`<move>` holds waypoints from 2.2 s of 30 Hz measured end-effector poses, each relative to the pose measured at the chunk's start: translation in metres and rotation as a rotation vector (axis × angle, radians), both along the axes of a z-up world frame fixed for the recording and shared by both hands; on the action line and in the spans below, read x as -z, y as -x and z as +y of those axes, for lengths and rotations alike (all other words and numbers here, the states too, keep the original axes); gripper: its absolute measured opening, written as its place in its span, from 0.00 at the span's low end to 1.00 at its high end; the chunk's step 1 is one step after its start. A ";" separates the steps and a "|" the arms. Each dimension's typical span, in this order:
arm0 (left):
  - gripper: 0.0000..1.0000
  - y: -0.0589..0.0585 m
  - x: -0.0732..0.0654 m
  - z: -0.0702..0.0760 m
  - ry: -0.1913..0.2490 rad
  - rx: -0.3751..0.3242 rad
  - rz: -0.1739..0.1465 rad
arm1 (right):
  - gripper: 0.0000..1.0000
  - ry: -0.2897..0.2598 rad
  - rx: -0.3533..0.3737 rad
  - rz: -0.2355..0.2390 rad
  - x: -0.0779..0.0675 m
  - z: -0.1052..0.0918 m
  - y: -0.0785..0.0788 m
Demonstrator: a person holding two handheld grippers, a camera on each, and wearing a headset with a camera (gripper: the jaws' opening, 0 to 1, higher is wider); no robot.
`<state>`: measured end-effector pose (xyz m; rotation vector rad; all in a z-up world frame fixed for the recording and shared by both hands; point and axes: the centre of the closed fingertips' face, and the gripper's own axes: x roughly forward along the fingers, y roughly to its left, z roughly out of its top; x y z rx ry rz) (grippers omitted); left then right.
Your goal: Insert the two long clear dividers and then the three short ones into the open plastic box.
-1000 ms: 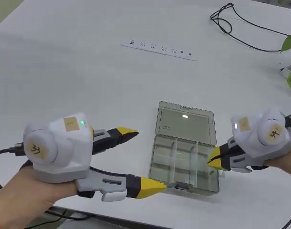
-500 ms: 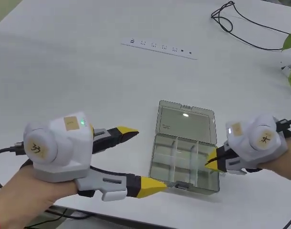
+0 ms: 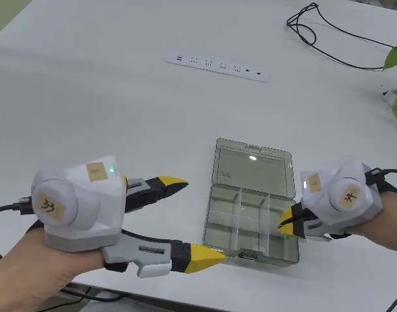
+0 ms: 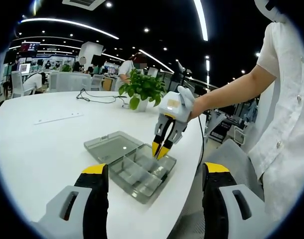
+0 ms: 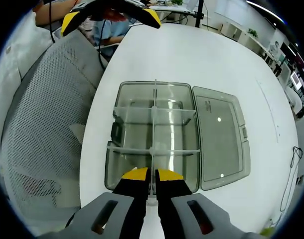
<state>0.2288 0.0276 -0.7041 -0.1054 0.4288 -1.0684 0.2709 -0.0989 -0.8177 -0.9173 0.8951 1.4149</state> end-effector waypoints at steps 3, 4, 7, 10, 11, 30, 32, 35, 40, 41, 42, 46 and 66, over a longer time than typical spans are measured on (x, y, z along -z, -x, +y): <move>0.78 0.000 -0.001 0.000 -0.002 0.000 -0.002 | 0.10 -0.017 0.018 -0.006 -0.009 0.000 -0.001; 0.78 0.000 -0.001 0.001 -0.002 -0.001 -0.003 | 0.11 -0.027 0.029 -0.010 -0.013 0.001 -0.002; 0.79 0.000 -0.001 0.002 -0.007 0.000 -0.004 | 0.16 -0.089 0.094 -0.015 -0.028 0.004 -0.005; 0.80 -0.001 -0.001 0.004 -0.009 -0.003 -0.005 | 0.20 -0.151 0.158 -0.022 -0.043 0.006 -0.007; 0.80 -0.001 -0.001 0.005 -0.010 -0.004 -0.006 | 0.22 -0.171 0.182 -0.030 -0.049 0.006 -0.007; 1.00 -0.005 0.010 0.016 -0.056 -0.005 -0.028 | 0.65 -0.356 0.593 -0.158 -0.066 -0.040 0.007; 1.00 -0.005 0.012 0.016 -0.059 -0.004 -0.022 | 0.67 -0.371 0.631 -0.159 -0.061 -0.045 0.011; 1.00 -0.004 0.014 0.014 -0.065 -0.001 -0.024 | 0.72 -0.399 0.685 -0.159 -0.056 -0.049 0.016; 1.00 -0.002 0.020 0.013 -0.070 0.001 -0.018 | 0.79 -0.417 0.730 -0.155 -0.046 -0.056 0.026; 1.00 -0.001 0.021 0.013 -0.071 0.002 -0.017 | 0.79 -0.418 0.735 -0.156 -0.045 -0.057 0.027; 1.00 -0.001 0.022 0.013 -0.072 0.004 -0.017 | 0.80 -0.419 0.743 -0.154 -0.044 -0.058 0.028; 1.00 0.001 0.026 0.014 -0.078 0.000 -0.014 | 0.80 -0.438 0.774 -0.158 -0.043 -0.062 0.030; 1.00 0.008 0.031 0.015 -0.078 -0.040 -0.026 | 0.81 -0.469 0.751 -0.169 -0.042 -0.057 0.032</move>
